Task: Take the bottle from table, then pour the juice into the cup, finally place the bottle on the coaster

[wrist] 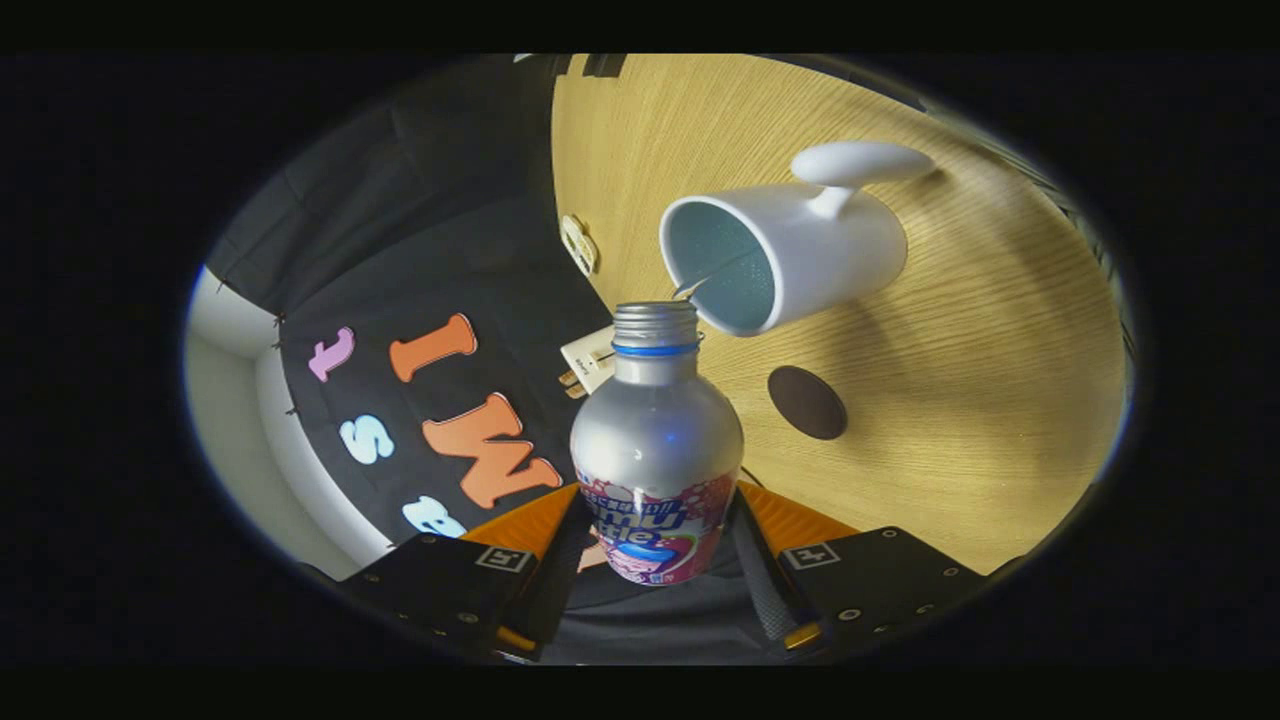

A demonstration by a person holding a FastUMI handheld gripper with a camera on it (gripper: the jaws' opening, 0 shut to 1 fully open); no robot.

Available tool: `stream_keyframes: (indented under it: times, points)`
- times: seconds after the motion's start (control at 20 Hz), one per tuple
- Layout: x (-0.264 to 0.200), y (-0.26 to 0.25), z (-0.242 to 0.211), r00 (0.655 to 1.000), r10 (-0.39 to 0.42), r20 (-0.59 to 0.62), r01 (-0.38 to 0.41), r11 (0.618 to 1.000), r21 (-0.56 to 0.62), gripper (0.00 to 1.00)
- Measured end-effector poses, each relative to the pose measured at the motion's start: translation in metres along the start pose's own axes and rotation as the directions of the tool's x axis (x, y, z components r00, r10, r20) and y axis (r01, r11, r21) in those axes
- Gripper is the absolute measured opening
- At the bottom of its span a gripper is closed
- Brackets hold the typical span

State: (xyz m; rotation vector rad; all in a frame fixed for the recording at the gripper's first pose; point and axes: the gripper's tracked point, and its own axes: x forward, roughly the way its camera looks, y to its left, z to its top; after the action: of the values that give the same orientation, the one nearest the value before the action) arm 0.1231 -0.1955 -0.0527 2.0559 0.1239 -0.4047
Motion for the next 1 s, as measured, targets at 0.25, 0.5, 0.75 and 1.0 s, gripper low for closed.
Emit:
stream_keyframes:
  times: [0.25,0.5,0.75,1.0]
  points:
    - [0.0006,0.0032,-0.0008,1.000,0.004,-0.001,-0.004,1.000,0.020,0.76]
    - [0.0003,0.0077,0.0001,1.000,0.016,-0.005,-0.016,0.999,0.052,0.76]
    - [0.0014,0.0087,0.0011,1.000,0.015,0.002,-0.015,0.997,0.077,0.76]
    - [0.0056,0.0100,0.0035,1.000,0.016,0.005,-0.016,0.996,0.091,0.76]
